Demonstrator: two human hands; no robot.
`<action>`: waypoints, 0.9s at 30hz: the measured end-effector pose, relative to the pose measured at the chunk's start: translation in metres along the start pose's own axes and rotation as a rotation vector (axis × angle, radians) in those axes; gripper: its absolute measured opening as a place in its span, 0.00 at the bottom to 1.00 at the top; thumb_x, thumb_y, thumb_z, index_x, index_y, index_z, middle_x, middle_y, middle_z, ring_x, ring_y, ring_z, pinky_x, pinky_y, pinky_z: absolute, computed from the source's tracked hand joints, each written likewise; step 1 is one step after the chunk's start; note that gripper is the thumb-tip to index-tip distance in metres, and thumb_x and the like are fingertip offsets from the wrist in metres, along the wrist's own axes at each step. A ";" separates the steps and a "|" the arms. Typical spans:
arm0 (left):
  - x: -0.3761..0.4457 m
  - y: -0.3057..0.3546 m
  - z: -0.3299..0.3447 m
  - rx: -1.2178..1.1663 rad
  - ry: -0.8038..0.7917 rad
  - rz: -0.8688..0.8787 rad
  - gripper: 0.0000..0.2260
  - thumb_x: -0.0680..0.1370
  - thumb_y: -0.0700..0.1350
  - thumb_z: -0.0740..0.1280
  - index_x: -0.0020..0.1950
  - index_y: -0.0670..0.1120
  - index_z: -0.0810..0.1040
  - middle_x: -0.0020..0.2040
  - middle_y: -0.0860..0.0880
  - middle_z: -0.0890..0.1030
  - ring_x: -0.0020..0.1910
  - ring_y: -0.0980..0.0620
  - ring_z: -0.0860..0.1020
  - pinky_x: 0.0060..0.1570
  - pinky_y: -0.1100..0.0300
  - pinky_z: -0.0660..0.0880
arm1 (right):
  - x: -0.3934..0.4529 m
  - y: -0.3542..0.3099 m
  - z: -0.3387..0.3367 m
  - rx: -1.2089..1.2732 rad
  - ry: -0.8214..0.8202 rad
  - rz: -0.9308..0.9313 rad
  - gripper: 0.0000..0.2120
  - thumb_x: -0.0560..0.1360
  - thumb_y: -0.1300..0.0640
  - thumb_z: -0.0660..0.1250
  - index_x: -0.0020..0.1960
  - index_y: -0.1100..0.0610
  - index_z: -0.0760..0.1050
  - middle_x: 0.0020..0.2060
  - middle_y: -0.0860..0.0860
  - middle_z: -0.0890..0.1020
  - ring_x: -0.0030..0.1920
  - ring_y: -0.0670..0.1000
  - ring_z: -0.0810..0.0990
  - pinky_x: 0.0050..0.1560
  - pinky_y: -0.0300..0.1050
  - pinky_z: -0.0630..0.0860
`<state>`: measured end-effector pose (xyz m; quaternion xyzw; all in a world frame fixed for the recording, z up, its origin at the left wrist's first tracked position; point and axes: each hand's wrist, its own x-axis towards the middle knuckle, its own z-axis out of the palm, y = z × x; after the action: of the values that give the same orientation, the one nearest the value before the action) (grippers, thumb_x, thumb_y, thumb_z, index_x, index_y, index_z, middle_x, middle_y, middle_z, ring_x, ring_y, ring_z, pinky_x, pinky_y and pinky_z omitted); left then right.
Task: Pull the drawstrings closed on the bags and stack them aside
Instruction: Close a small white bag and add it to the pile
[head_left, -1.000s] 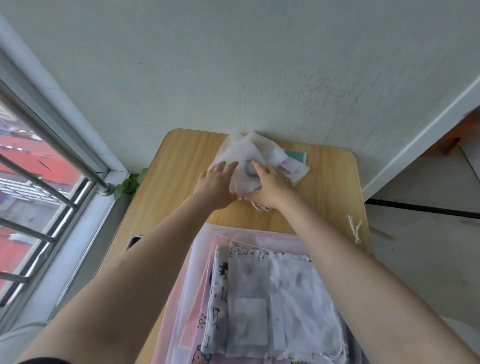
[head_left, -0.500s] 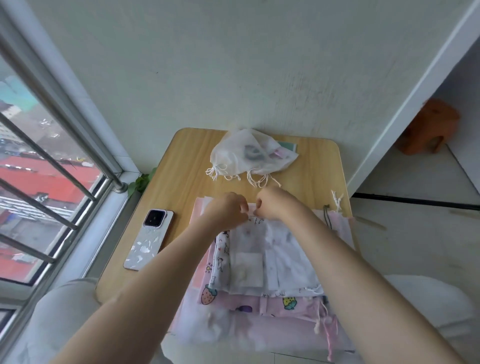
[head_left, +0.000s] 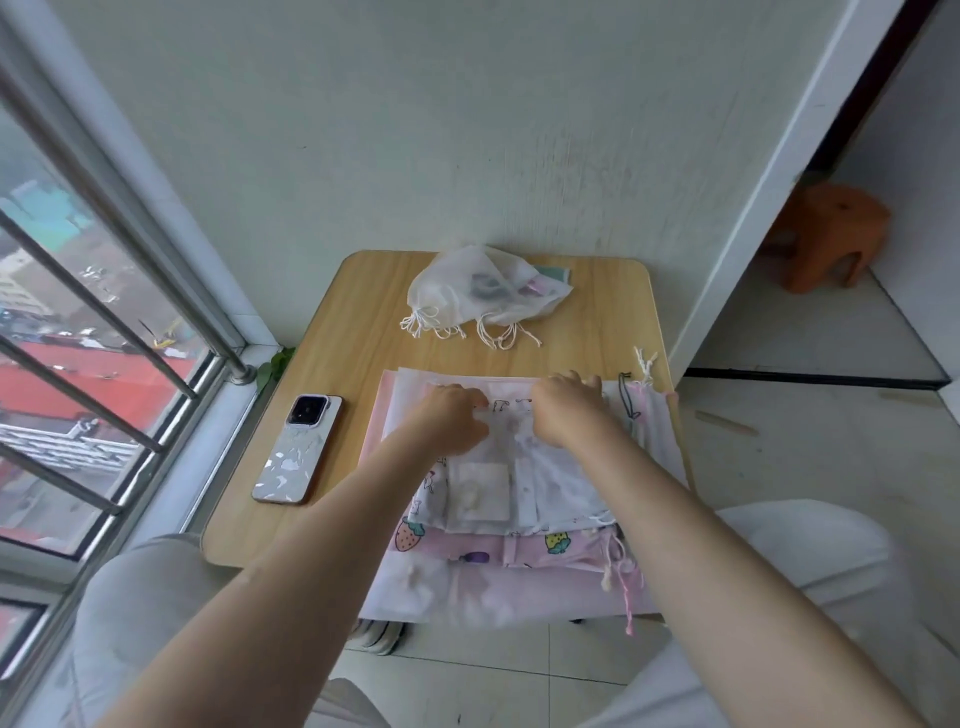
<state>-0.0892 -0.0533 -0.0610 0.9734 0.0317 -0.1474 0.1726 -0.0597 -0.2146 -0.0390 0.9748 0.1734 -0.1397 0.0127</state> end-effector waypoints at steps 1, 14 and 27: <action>-0.001 0.000 0.000 0.005 -0.007 -0.004 0.20 0.77 0.46 0.63 0.70 0.51 0.73 0.66 0.45 0.74 0.68 0.44 0.67 0.64 0.55 0.65 | -0.001 0.001 0.001 0.011 0.021 0.009 0.16 0.76 0.63 0.59 0.63 0.57 0.73 0.62 0.55 0.74 0.65 0.57 0.69 0.64 0.54 0.62; -0.018 0.030 -0.008 -0.061 0.244 0.185 0.13 0.76 0.48 0.64 0.60 0.47 0.75 0.52 0.46 0.82 0.53 0.43 0.78 0.52 0.55 0.69 | -0.005 0.004 -0.017 0.330 0.388 -0.201 0.06 0.76 0.52 0.68 0.53 0.49 0.78 0.54 0.50 0.73 0.61 0.54 0.68 0.55 0.48 0.59; -0.055 -0.027 -0.024 -0.974 0.047 -0.240 0.12 0.76 0.50 0.69 0.52 0.42 0.82 0.44 0.48 0.82 0.42 0.50 0.78 0.42 0.61 0.72 | -0.006 -0.014 -0.020 0.833 0.012 -0.149 0.08 0.77 0.51 0.68 0.44 0.55 0.78 0.34 0.48 0.79 0.34 0.47 0.74 0.30 0.38 0.66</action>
<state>-0.1379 -0.0207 -0.0322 0.7724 0.2123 -0.1126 0.5879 -0.0652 -0.2020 -0.0180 0.8822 0.1720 -0.1928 -0.3936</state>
